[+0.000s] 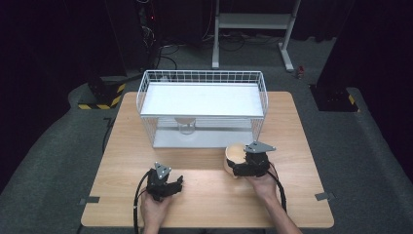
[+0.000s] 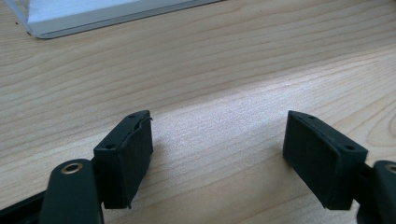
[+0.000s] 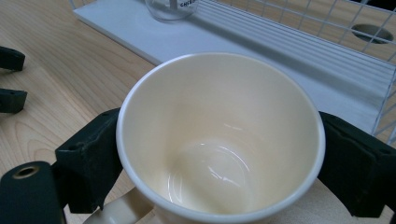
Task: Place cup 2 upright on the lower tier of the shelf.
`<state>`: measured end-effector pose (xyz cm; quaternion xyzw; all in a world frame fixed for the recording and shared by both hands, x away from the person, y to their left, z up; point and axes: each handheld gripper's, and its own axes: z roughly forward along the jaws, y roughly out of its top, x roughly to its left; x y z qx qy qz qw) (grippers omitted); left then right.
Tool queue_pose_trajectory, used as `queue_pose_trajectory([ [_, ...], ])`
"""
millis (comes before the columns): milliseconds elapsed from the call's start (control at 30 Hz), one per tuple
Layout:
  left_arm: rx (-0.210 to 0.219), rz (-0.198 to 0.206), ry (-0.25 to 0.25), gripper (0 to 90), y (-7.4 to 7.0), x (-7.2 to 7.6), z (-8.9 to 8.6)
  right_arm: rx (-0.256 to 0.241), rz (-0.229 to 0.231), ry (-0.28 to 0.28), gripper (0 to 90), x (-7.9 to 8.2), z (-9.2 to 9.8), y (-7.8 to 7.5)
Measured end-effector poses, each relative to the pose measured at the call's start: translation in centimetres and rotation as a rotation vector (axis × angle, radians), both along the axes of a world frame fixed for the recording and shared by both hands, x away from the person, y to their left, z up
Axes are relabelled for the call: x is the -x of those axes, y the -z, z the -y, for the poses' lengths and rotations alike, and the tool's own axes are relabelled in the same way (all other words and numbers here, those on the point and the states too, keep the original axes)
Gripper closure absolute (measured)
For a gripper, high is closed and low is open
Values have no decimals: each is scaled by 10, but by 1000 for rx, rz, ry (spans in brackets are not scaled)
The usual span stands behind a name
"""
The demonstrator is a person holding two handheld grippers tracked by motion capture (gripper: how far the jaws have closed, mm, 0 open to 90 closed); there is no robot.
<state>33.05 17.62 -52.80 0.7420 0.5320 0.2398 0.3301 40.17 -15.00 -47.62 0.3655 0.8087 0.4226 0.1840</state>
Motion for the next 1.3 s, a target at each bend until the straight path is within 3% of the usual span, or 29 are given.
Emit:
queue_pose_trajectory([
  [367, 1, 5, -2, 246, 0, 0, 0, 5, 2, -34, 99, 0, -3, -8],
  [500, 0, 5, -2, 246, 0, 0, 0, -28, -7, -35, 98, 0, -4, -11],
  [667, -4, 2, 1, 246, 0, 0, 0, -34, -5, -51, 98, 2, -4, -16],
  [800, -3, 1, 3, 246, 0, 0, 0, -38, -17, -57, 98, -2, -6, -17],
  [867, -3, 2, 3, 246, 0, 0, 0, -69, -18, -68, 98, -4, -5, -21],
  [1000, -4, 2, 3, 246, 0, 0, 0, -83, -21, -72, 98, -6, -5, -27],
  [1300, -3, 2, 2, 246, 0, 0, 0, -73, -30, -49, 98, -20, -9, -27],
])
